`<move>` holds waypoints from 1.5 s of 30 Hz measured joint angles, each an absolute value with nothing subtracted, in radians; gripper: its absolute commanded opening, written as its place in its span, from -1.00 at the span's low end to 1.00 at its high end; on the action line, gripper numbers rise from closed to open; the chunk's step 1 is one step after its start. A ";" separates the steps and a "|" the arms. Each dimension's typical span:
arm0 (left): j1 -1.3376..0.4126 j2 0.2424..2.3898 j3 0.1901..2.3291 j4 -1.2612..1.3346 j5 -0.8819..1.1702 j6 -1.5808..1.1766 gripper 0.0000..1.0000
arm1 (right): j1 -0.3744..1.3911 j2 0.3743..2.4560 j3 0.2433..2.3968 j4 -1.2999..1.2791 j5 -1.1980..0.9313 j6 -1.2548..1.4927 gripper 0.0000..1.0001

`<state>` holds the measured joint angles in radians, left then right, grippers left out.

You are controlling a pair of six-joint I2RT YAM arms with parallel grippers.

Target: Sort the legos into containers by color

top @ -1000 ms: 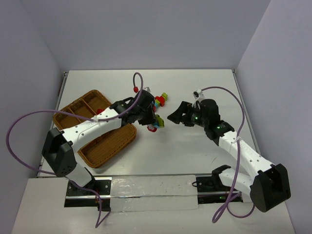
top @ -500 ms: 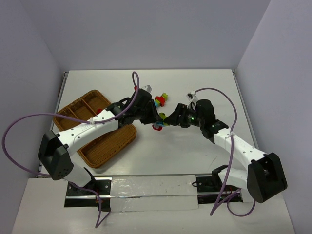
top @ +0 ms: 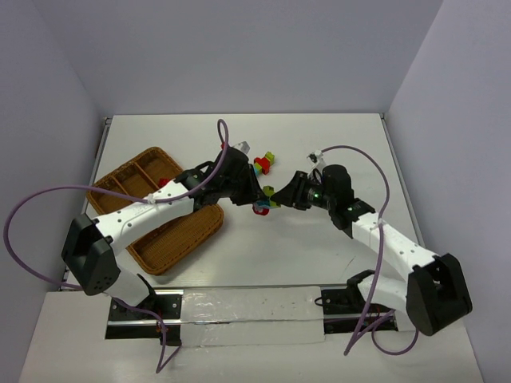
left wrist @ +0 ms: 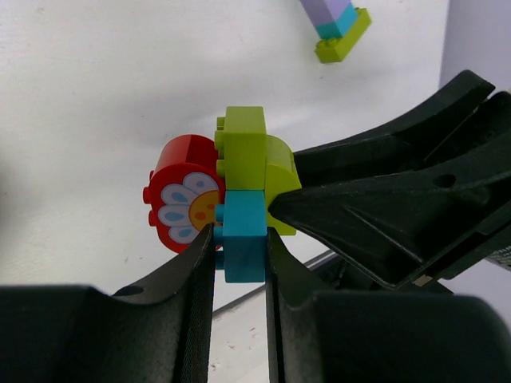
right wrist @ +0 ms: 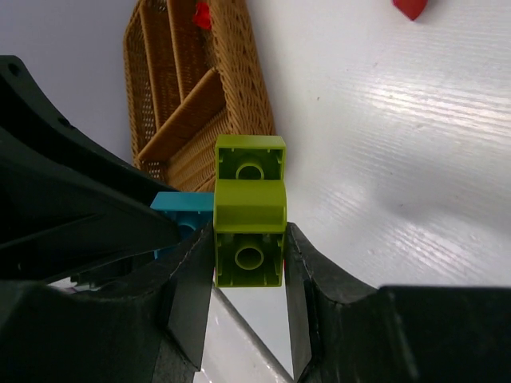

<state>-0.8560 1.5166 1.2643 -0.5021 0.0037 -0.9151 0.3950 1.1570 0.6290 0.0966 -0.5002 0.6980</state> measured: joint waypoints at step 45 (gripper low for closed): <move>-0.845 1.909 1.472 -0.750 -0.188 -0.939 0.85 | 0.377 1.116 0.722 -0.369 0.171 0.528 0.82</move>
